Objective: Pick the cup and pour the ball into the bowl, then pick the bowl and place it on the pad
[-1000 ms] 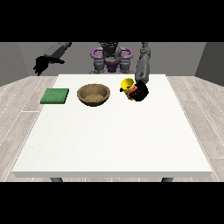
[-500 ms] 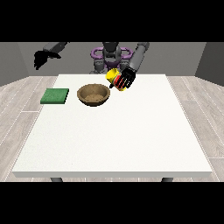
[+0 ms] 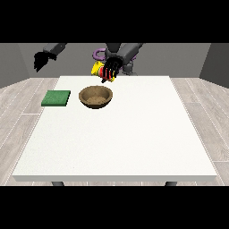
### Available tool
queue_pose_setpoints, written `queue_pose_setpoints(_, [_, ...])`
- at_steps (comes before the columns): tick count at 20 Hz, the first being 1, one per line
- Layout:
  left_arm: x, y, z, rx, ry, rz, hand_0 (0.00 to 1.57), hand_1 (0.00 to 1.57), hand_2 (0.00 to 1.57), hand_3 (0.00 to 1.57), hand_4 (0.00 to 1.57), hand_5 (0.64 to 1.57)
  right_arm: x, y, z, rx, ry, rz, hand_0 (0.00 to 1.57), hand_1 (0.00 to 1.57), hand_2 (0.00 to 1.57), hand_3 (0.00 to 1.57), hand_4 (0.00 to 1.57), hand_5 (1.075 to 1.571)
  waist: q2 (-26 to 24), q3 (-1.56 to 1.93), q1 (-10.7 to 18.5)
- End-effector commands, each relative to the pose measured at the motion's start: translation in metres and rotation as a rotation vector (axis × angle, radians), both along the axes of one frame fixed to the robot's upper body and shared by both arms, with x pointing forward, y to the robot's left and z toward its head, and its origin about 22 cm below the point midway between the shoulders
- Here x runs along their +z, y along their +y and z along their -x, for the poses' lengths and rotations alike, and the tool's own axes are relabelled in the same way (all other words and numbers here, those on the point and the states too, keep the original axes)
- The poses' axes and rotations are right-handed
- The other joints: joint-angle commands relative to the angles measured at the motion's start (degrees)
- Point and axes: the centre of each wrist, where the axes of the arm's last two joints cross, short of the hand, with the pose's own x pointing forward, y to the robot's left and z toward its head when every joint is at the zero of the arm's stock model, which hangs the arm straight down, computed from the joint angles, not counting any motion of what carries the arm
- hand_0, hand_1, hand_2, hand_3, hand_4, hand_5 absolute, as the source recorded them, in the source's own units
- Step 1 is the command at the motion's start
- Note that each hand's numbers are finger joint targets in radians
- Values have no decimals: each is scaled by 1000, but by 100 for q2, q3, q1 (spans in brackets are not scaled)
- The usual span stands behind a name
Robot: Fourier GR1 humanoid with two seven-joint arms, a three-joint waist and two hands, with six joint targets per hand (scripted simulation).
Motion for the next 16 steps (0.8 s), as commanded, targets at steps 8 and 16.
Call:
queue_pose_setpoints(8, [53,-71,6,-138,-50,-702,209,209,1571,1571,1283,1341,-10,3,-6,14,7,9,0,0,0,235,740,1533,-24,1,-38])
queue_pose_setpoints(16, [51,-85,17,-148,-96,-1117,1518,1518,1571,1571,1241,1445,-22,-6,5,-30,48,6,0,0,71,198,752,1533,-272,-14,165])
